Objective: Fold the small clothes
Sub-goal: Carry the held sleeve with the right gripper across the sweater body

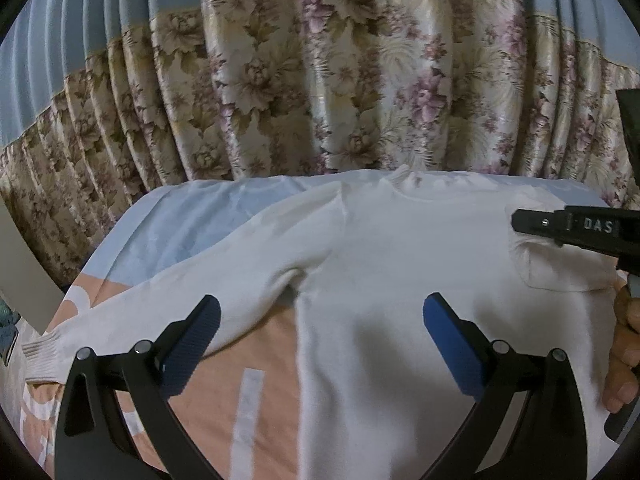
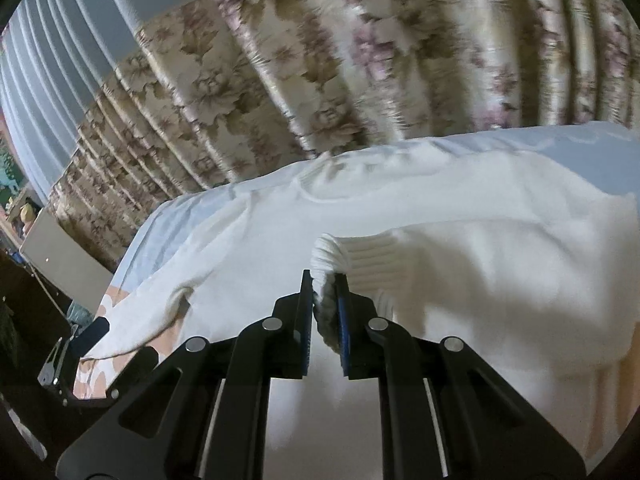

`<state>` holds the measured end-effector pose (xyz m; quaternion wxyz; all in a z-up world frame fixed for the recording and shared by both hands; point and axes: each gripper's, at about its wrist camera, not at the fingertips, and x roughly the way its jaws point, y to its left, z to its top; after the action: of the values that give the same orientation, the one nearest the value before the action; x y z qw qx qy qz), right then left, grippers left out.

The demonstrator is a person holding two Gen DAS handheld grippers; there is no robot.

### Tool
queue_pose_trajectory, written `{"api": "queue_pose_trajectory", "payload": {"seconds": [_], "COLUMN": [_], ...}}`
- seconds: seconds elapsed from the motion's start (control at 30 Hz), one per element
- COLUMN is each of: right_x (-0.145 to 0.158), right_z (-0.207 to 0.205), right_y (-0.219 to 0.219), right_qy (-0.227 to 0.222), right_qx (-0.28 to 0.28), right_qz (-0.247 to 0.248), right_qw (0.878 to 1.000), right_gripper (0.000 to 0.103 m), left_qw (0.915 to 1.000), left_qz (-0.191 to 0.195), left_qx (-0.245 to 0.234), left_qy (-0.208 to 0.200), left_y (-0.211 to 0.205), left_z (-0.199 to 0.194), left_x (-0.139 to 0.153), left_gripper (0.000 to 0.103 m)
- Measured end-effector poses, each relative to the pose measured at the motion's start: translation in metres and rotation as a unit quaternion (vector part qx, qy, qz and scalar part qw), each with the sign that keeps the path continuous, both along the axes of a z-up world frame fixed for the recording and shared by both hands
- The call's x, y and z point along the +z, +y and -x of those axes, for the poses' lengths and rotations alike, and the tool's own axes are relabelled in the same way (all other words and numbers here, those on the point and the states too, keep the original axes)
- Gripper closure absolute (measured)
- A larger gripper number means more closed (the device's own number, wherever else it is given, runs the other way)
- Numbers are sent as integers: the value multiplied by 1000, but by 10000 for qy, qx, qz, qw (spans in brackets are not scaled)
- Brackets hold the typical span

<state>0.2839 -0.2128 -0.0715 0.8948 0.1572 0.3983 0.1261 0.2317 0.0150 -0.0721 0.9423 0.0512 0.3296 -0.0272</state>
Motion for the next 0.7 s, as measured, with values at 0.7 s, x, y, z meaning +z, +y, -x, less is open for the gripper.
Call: {"api": "queue_pose_trajectory", "payload": {"seconds": [0.7], "right_x": [-18], "right_z": [-49], "right_y": [125], "right_qy": [23], "right_qx": [560], "right_qz": [255], "right_qw": [9981], "right_gripper": [92], "left_qw": [9982], "left_qz": [-132], "left_qx": [582], "left_qy": [92], "left_y": [109], "left_z": [-58], "left_x": [-16], "left_gripper": [2]}}
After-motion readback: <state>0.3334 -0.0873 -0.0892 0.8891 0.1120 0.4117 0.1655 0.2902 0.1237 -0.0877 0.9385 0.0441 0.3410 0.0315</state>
